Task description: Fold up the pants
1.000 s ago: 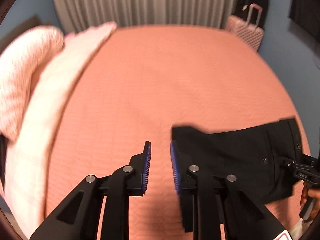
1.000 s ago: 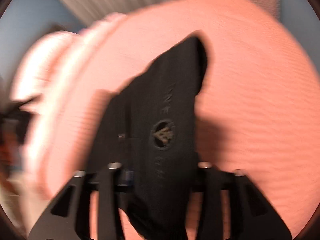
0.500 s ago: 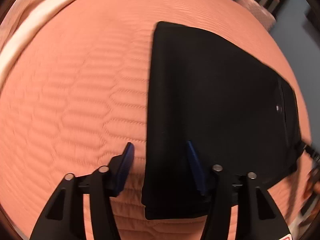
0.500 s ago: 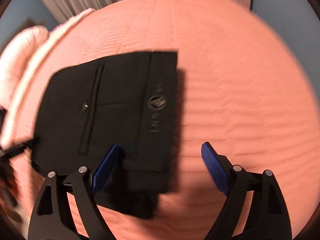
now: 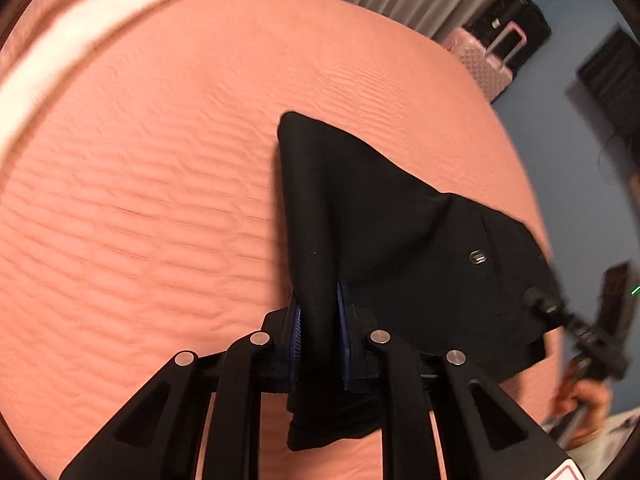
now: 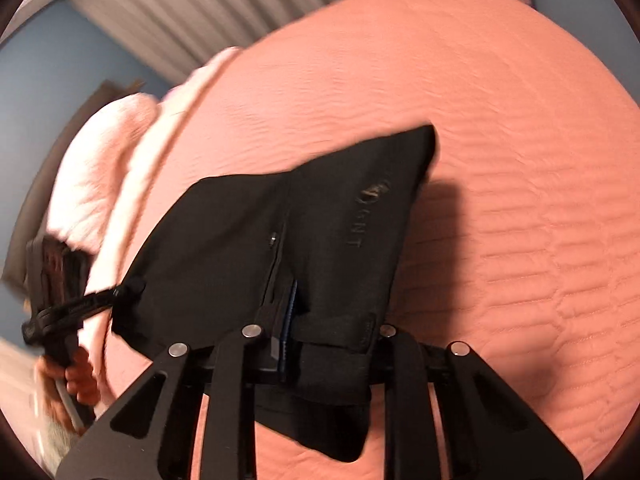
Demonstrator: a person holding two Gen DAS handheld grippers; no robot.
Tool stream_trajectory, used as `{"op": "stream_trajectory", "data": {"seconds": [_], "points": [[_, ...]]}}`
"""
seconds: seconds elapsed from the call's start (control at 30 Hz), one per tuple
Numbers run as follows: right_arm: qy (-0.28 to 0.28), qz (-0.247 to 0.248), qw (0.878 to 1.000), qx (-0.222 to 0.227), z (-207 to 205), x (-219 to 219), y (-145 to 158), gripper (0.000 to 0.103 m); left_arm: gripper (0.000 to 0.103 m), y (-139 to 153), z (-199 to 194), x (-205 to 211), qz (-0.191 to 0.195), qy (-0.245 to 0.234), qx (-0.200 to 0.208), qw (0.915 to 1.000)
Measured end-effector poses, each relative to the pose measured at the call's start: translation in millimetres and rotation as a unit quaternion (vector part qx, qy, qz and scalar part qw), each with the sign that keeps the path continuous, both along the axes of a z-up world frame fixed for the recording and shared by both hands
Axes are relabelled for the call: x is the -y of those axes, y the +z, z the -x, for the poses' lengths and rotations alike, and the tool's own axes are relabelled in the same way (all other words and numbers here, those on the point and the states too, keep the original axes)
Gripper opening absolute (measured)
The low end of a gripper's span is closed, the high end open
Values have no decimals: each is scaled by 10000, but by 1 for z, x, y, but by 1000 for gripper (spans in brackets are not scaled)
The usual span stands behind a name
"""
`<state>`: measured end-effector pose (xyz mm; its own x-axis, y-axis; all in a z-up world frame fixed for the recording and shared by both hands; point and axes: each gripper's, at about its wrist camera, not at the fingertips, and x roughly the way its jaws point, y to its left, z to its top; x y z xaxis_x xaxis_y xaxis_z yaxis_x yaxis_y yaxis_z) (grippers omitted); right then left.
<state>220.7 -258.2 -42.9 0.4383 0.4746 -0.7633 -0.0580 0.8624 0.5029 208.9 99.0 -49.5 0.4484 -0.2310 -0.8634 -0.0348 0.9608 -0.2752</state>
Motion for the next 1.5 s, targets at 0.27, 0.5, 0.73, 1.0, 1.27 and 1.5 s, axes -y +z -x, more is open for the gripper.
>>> {"op": "stream_trajectory", "data": {"seconds": [0.27,0.5,0.73,1.0,1.27,1.5], "points": [[-1022,874,9899,449,45,21,4,34,26,-14,22,-9,-1056,582,37,9927],[164,715,9952,644,-73,-93,-3,12,34,-23,-102,80,-1135,-300,267,9927],[-743,179,9952,603,-73,-39,-7,2,17,-33,-128,50,-1328,91,455,9901],[-651,1071,9903,602,9,-60,-9,4,24,-25,-68,29,-1644,52,429,9855],[-593,1688,9824,534,59,-104,-6,6,55,-55,27,53,-2272,-130,9,9738],[-619,1872,9726,1233,116,-127,65,7,68,-4,74,65,-2132,159,195,9767]]}}
